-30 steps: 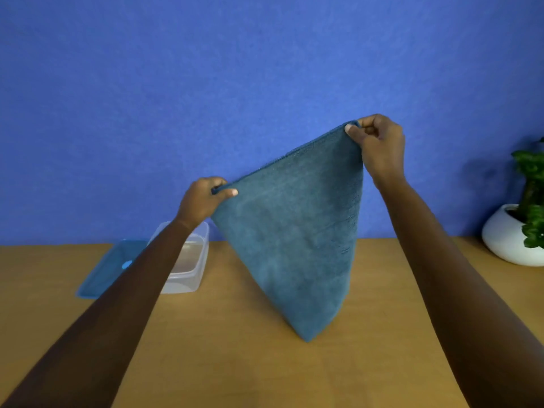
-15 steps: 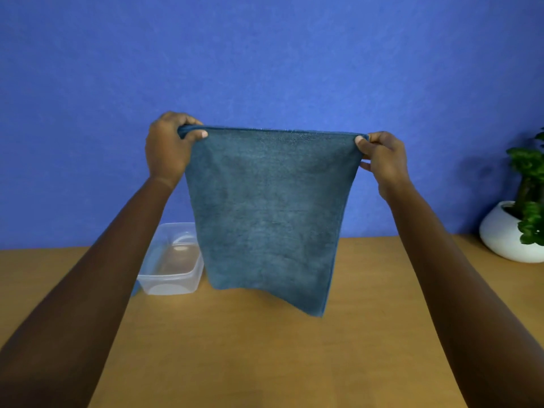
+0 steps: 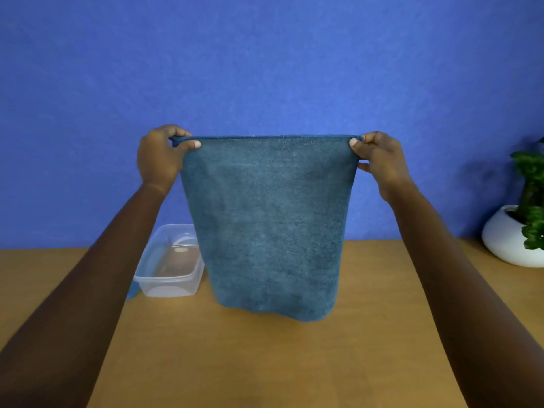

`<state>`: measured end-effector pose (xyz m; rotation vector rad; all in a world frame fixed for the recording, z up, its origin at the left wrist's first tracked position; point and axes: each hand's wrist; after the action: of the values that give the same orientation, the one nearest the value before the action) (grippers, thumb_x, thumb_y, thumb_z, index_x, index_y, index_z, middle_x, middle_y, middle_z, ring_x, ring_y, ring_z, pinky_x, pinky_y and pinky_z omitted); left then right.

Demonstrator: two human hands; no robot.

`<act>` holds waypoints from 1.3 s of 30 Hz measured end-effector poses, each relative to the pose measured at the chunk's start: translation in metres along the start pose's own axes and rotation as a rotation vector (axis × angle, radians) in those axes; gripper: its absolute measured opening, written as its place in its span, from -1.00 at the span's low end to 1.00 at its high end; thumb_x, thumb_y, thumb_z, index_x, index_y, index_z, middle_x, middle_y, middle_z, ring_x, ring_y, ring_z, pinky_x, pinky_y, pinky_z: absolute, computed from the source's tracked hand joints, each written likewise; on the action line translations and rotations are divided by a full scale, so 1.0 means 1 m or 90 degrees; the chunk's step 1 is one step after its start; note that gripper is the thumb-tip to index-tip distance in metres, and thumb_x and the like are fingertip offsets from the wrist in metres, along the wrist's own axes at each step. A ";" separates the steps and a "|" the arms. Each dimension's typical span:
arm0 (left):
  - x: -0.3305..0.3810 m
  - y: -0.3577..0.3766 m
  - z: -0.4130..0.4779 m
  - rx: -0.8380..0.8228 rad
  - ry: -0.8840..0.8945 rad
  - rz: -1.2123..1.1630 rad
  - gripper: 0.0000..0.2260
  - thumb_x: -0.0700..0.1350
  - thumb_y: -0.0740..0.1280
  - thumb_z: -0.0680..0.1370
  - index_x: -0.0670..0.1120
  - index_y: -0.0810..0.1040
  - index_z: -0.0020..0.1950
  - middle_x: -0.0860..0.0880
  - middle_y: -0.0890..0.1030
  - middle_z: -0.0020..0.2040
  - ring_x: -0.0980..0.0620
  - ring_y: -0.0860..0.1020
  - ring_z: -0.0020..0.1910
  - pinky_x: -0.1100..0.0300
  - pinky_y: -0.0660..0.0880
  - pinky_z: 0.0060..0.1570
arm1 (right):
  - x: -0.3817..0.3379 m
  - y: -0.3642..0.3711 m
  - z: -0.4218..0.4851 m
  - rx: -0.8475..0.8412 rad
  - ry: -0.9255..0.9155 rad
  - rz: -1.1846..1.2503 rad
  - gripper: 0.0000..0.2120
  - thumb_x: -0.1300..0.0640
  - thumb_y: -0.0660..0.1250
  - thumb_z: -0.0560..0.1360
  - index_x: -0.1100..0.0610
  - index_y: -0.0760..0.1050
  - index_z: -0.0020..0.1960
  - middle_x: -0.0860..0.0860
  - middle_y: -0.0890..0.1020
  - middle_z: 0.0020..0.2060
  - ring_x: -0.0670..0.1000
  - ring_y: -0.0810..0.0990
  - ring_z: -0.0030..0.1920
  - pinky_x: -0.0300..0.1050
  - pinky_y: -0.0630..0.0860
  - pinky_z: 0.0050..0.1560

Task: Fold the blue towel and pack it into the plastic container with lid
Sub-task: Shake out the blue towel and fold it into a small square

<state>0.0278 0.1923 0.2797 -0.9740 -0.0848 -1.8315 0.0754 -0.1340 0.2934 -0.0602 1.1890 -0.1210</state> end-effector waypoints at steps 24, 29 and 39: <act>-0.010 0.028 0.005 -0.002 -0.059 -0.139 -0.88 -0.31 0.36 0.45 -0.31 0.59 -0.04 -0.19 0.60 -0.26 0.15 0.59 -0.31 0.08 0.56 -0.14 | 0.047 0.011 0.037 0.046 -0.122 -0.029 -0.68 0.35 0.24 0.52 -0.02 0.37 -0.27 -0.07 0.49 -0.28 -0.17 0.55 -0.27 -0.30 0.55 -0.16; -0.033 0.018 -0.014 -0.146 -0.106 -0.081 -0.80 -0.28 0.41 0.44 -0.33 0.61 0.02 0.19 0.54 -0.50 0.42 0.47 -0.61 0.41 0.42 -0.42 | 0.060 -0.009 0.018 -0.094 -0.091 -0.124 -0.73 0.36 0.26 0.52 0.05 0.38 -0.25 0.03 0.49 -0.36 -0.30 0.56 -0.47 -0.44 0.42 -0.53; -0.060 -0.029 -0.061 -0.786 -0.166 0.033 -0.78 -0.26 0.47 0.39 0.04 0.68 -0.37 0.12 0.54 -0.53 0.24 0.33 -0.58 0.48 0.22 -0.58 | 0.092 -0.054 -0.044 -0.429 0.192 -0.030 -0.90 0.28 0.34 0.35 0.11 0.53 -0.30 0.01 0.62 -0.31 -0.18 0.54 -0.35 -0.37 0.44 -0.29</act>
<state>-0.0210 0.2228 0.2098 -2.0034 1.0058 -1.6070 0.0654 -0.1988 0.1984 -0.6813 1.4868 0.2431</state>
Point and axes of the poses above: each hand's wrist, its own z-axis towards the middle knuckle, its own y-axis out of the palm, x = y × z
